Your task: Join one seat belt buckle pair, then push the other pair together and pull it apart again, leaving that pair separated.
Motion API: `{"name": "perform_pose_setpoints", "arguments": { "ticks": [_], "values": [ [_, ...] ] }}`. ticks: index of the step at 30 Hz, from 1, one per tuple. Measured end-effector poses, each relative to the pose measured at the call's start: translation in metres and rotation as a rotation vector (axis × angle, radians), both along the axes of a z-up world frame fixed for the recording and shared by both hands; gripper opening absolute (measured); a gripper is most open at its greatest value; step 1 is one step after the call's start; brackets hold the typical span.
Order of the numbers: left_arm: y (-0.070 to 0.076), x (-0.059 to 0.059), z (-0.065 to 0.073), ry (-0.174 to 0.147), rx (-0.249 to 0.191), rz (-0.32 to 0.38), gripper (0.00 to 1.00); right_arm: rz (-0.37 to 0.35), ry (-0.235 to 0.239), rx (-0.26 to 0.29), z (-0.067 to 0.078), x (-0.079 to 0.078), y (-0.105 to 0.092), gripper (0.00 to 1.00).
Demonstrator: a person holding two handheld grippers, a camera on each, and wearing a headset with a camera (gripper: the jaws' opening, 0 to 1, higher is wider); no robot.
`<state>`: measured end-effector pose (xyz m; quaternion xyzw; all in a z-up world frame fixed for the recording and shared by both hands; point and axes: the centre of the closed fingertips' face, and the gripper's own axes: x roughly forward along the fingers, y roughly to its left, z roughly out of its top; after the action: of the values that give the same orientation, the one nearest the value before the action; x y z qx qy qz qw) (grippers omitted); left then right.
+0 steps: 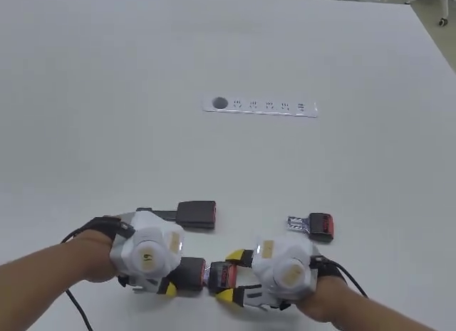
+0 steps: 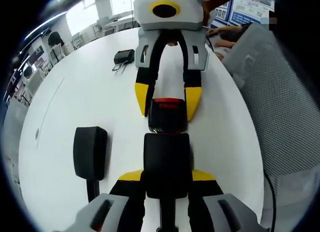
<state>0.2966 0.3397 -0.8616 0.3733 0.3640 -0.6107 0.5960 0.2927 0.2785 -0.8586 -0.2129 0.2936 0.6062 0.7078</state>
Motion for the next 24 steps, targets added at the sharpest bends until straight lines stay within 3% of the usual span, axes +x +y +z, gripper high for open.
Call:
{"name": "perform_pose_setpoints", "arguments": {
  "ticks": [7,16,18,24],
  "values": [
    [-0.0003,-0.0001,0.0014,0.001,-0.050,-0.019,0.33,0.022,-0.001,0.018,0.0002,0.0011,-0.0006,0.34],
    [-0.0005,-0.0006,0.0020,0.002,-0.061,-0.026,0.33,0.022,-0.007,0.047,0.0000,0.0007,-0.0007,0.33],
    [-0.0007,-0.0008,0.0022,0.002,-0.065,-0.023,0.33,0.008,0.014,0.071,0.0013,0.0008,-0.0006,0.33],
    [0.0003,-0.0008,0.0020,0.003,-0.083,-0.005,0.33,0.016,0.016,0.087,0.0016,0.0007,-0.0006,0.33]
  ]
}}
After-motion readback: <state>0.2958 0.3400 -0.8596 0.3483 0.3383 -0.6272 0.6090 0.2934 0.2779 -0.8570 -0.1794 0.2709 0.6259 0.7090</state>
